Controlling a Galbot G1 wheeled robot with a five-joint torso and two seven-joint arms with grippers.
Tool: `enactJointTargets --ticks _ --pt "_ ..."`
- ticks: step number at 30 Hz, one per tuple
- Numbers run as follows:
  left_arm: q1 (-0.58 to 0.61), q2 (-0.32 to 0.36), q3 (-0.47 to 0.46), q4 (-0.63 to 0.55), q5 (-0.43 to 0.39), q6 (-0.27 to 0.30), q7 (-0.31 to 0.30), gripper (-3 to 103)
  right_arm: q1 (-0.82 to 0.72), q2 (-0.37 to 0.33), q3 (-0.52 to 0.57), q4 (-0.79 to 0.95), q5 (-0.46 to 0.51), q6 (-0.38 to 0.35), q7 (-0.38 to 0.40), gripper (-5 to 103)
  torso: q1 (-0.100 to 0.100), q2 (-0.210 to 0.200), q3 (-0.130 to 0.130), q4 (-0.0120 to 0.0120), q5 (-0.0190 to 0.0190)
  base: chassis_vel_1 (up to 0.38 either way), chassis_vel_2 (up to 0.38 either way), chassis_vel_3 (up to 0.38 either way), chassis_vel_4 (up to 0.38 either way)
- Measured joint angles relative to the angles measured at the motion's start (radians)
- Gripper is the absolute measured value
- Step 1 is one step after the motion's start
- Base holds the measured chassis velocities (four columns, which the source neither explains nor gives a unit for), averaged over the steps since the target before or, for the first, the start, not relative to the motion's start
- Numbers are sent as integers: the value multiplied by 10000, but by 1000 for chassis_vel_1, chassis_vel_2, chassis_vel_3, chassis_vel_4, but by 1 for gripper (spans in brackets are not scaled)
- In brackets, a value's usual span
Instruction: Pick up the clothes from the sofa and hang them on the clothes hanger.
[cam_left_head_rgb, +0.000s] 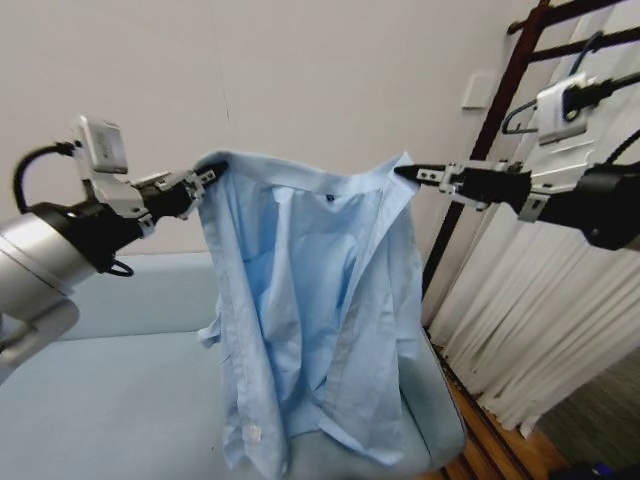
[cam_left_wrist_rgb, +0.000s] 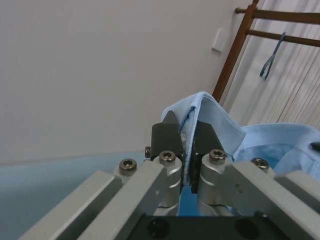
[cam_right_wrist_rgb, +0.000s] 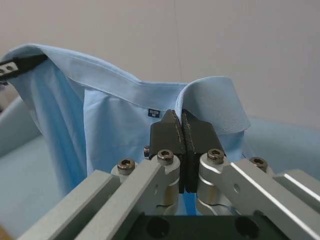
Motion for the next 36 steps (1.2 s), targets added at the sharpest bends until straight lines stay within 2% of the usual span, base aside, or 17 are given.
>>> enactJointTargets --ticks 2,4,7,9,10,13,14,16,17,19,20,22,25,28,31,32,36 --pt "351 -470 433 10 -437 231 -524 2 -421 517 -329 2 -70 -175 548 0 1 0 1 1 0 0 0 0 0" --pt "478 -677 778 19 -501 344 -671 2 -630 828 -474 -34 -214 -260 787 0 0 0 1 2 1 0 0 0 0" --pt "624 -1637 2996 482 -11 536 -782 2 -1134 2136 -1880 -420 -1440 -421 1588 0 2 -1 2 6 5 0 0 0 0" --pt "509 -2346 4533 1851 1657 561 -697 2 -1487 2881 -2887 -965 -3000 -440 1566 0 2 -1 3 1 5 0 0 0 0" --pt "509 -2346 4533 1851 1657 561 -697 2 -1487 2881 -2887 -965 -3000 -440 1566 0 2 -1 3 1 5 0 0 0 0" --pt "373 -3666 6455 4795 5332 127 450 2 -1863 4130 -4353 -2342 -5312 -440 1200 0 7 -5 7 -5 -3 0 0 0 0" --pt "373 -3666 6455 4795 5332 127 450 2 -1863 4130 -4353 -2342 -5312 -440 1200 0 7 -5 7 -5 -3 0 0 0 0" --pt "183 -4507 7086 6656 7553 -454 1138 2 -1981 4933 -5167 -3306 -6932 -352 565 0 10 -6 8 10 6 0 0 0 0" --pt "29 -4958 7326 7581 8341 -752 1375 2 -2063 5168 -5417 -3654 -7700 -258 231 0 10 -6 8 7 0 0 0 0 0" --pt "-219 -5699 7611 8796 9133 -1009 1673 2 -2327 5627 -5815 -4447 -9366 -14 -422 0 9 -6 7 5 -3 0 0 0 0" --pt "-219 -5699 7611 8796 9133 -1009 1673 2 -2327 5627 -5815 -4447 -9366 -14 -422 0 9 -6 7 5 -3 0 0 0 0" --pt "-409 -6267 7929 9683 9841 -1268 1990 2 -2538 6048 -6078 -5194 -10821 361 -855 0 6 -6 4 -4 4 0 0 0 0" --pt "-547 -6821 8228 10543 11038 -1655 2448 2 -2815 6576 -6188 -5917 -12243 856 -1071 0 6 -5 5 -5 4 0 0 0 0" --pt "-556 -6915 8209 10475 11362 -1804 2581 2 -2930 6666 -6026 -5901 -12500 969 -1144 0 6 -6 6 1 4 0 0 0 0" --pt "-430 -6497 7859 9213 11654 -1844 2738 2 -2902 6374 -5298 -5063 -11953 1019 -1106 0 2 -3 1 0 0 0 0 0 0" --pt "-430 -6497 7859 9213 11654 -1844 2738 2 -2902 6374 -5298 -5063 -11953 1019 -1106 0 2 -3 1 0 0 0 0 0 0" --pt "-460 -5390 7068 6933 11679 -1796 3006 2 -2095 5773 -4335 -3978 -10326 941 -1000 0 -1 1 -2 1 1 0 0 0 0"
